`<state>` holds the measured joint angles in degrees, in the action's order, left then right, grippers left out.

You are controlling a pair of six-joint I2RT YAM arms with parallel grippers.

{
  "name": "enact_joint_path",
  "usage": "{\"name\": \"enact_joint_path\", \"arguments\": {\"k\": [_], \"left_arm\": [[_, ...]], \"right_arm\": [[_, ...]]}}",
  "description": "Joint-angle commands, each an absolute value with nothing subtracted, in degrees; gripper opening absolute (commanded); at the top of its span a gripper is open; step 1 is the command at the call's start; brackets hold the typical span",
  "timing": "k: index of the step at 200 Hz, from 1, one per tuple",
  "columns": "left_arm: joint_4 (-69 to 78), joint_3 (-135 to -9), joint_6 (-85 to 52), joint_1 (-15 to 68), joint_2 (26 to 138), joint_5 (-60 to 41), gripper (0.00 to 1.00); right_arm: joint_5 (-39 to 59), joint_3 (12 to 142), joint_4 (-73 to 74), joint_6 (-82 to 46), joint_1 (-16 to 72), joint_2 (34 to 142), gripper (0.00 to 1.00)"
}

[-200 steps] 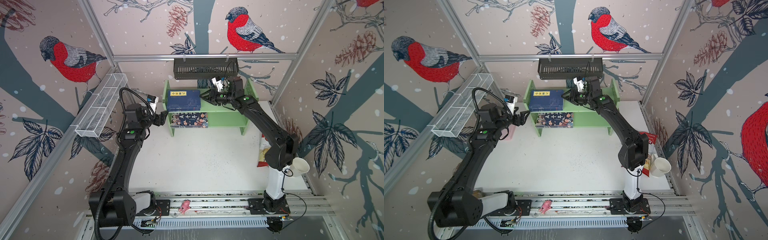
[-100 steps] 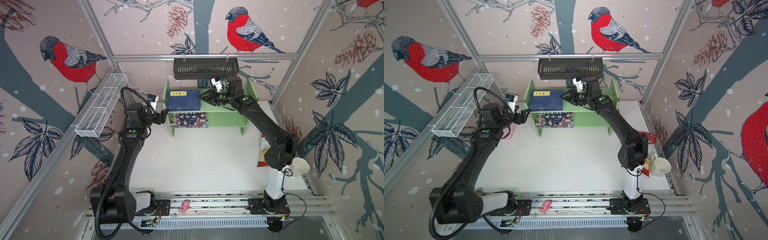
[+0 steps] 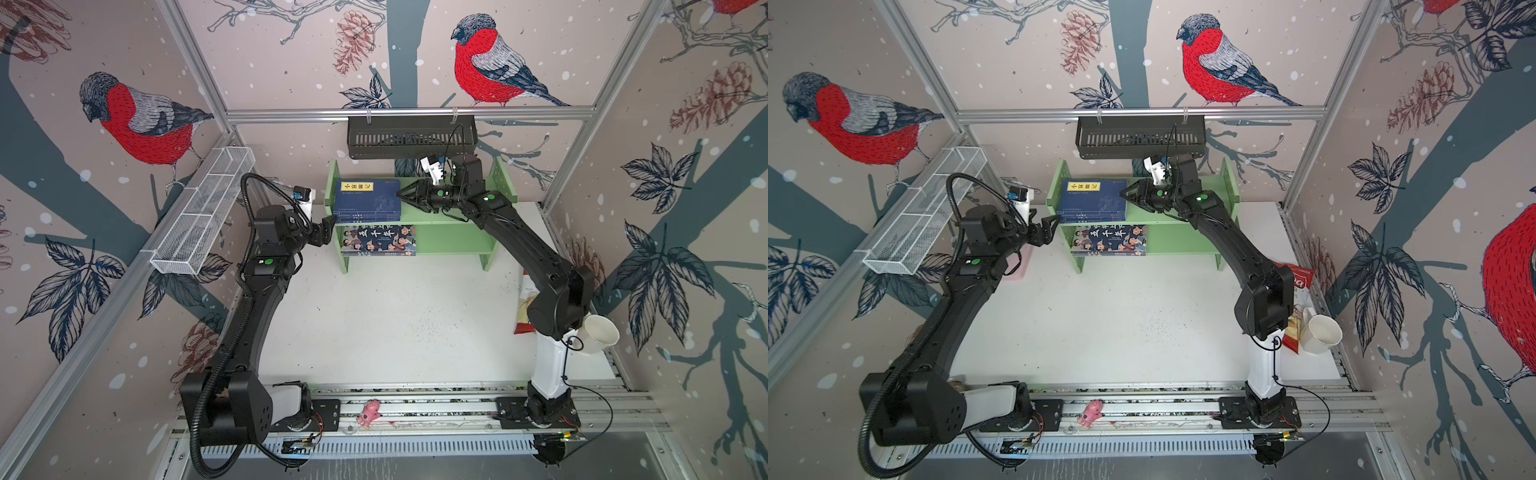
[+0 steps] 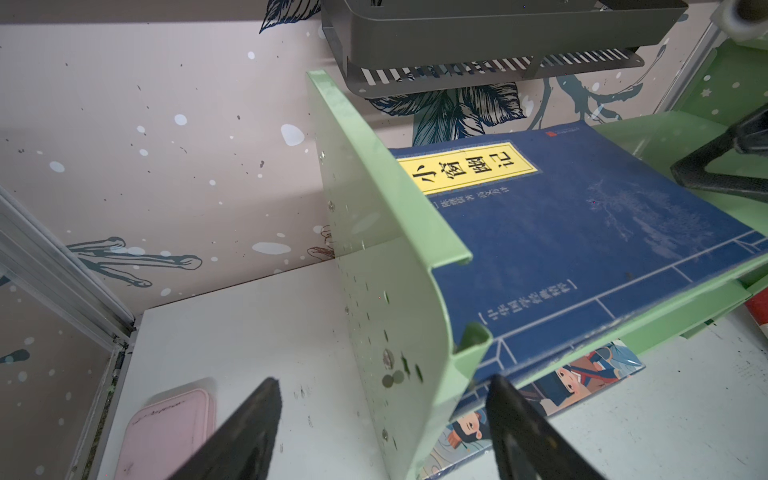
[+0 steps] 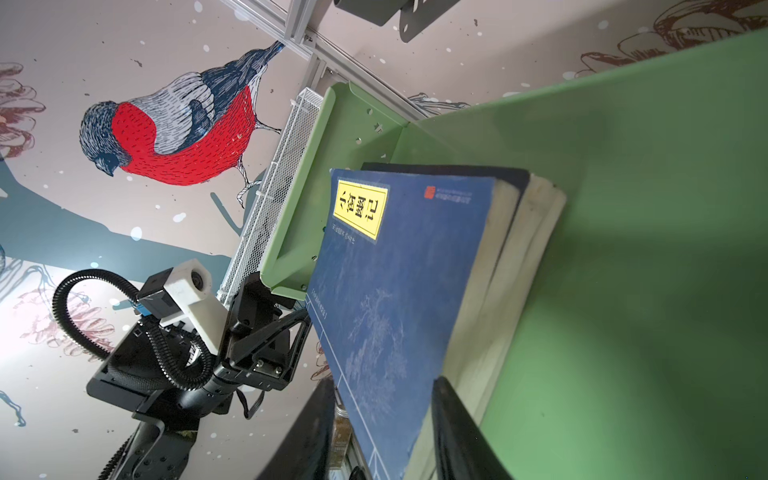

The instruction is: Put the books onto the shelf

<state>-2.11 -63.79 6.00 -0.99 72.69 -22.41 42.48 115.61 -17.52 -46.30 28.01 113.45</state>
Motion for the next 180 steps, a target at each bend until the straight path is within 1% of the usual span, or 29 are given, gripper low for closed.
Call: {"name": "enact_joint_path", "arguments": {"k": [1, 112, 180], "left_arm": [[1.10, -63.56, 5.63, -0.98, 72.86, -22.22, 0.78], [2.04, -63.80, 4.65, -0.68, 73.56, -22.55, 0.80], [1.00, -64.30, 4.13, -0.69, 73.13, -23.37, 0.81]], "right_arm": [[43.62, 116.35, -15.38, -46.19, 28.04, 113.64, 0.41], [43.90, 116.91, -16.04, -46.14, 28.08, 114.12, 0.41], [44.81, 120.55, -17.13, -46.03, 27.62, 117.34, 0.41]]}}
